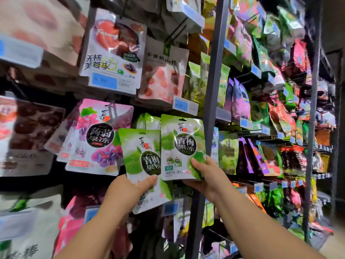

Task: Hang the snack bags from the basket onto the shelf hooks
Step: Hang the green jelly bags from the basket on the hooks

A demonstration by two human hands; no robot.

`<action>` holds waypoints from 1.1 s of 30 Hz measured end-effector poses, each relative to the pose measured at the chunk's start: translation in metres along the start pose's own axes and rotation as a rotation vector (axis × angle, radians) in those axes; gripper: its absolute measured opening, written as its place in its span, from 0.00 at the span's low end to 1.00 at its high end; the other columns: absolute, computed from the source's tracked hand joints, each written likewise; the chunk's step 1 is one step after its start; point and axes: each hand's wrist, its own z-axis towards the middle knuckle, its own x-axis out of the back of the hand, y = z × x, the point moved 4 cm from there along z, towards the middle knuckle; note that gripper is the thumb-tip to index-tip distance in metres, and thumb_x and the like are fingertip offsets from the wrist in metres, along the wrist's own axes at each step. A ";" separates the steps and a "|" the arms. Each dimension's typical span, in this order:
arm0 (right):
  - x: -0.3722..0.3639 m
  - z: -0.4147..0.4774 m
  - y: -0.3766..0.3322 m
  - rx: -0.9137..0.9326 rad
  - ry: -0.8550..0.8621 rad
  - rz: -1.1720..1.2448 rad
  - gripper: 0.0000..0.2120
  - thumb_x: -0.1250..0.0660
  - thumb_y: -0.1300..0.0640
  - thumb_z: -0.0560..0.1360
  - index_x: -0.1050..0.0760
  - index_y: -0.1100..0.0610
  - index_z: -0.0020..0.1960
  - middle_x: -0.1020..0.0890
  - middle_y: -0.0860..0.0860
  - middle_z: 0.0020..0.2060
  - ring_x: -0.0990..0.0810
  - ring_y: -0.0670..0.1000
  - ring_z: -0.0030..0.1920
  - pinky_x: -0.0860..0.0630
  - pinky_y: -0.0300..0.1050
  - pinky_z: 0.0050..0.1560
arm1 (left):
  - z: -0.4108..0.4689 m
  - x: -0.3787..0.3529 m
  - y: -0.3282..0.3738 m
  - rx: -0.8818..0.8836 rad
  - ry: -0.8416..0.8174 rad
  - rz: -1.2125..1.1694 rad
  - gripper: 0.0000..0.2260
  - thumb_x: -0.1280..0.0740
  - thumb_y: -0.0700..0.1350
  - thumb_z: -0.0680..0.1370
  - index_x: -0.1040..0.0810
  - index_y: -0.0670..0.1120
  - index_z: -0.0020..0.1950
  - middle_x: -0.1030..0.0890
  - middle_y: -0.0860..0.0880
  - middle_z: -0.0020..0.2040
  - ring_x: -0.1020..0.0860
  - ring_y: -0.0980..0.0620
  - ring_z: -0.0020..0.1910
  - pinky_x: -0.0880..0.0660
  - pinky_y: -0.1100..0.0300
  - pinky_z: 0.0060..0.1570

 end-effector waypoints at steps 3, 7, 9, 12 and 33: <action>-0.008 0.009 0.000 0.005 0.003 0.005 0.12 0.33 0.60 0.79 0.26 0.54 0.61 0.14 0.54 0.48 0.15 0.53 0.43 0.18 0.50 0.38 | 0.003 0.007 -0.004 0.011 0.006 0.028 0.07 0.24 0.54 0.71 0.18 0.53 0.39 0.17 0.57 0.37 0.21 0.59 0.39 0.29 0.66 0.37; -0.016 0.017 0.001 -0.002 0.026 0.032 0.13 0.34 0.60 0.79 0.27 0.55 0.63 0.15 0.55 0.50 0.16 0.54 0.44 0.18 0.49 0.36 | 0.006 0.013 -0.012 0.035 0.007 0.035 0.09 0.24 0.56 0.70 0.17 0.51 0.40 0.15 0.54 0.39 0.19 0.54 0.42 0.29 0.61 0.39; -0.018 0.020 0.000 0.006 0.025 0.032 0.13 0.34 0.60 0.79 0.27 0.55 0.63 0.15 0.54 0.48 0.16 0.53 0.44 0.18 0.48 0.36 | 0.006 0.016 -0.015 0.041 0.012 0.021 0.08 0.24 0.55 0.70 0.16 0.52 0.40 0.15 0.54 0.41 0.19 0.54 0.43 0.28 0.60 0.41; -0.019 0.025 -0.002 0.021 0.016 0.021 0.10 0.34 0.60 0.79 0.26 0.54 0.61 0.15 0.52 0.45 0.16 0.53 0.43 0.16 0.50 0.38 | 0.005 0.021 -0.017 0.040 0.006 0.036 0.07 0.24 0.55 0.70 0.18 0.55 0.38 0.16 0.58 0.40 0.19 0.55 0.43 0.28 0.61 0.41; -0.019 0.045 0.021 -0.132 0.161 0.004 0.05 0.32 0.57 0.79 0.24 0.58 0.53 0.17 0.54 0.45 0.18 0.54 0.42 0.20 0.48 0.37 | -0.014 0.041 -0.023 0.025 -0.030 0.061 0.05 0.25 0.55 0.71 0.18 0.56 0.42 0.17 0.59 0.38 0.22 0.63 0.41 0.32 0.69 0.36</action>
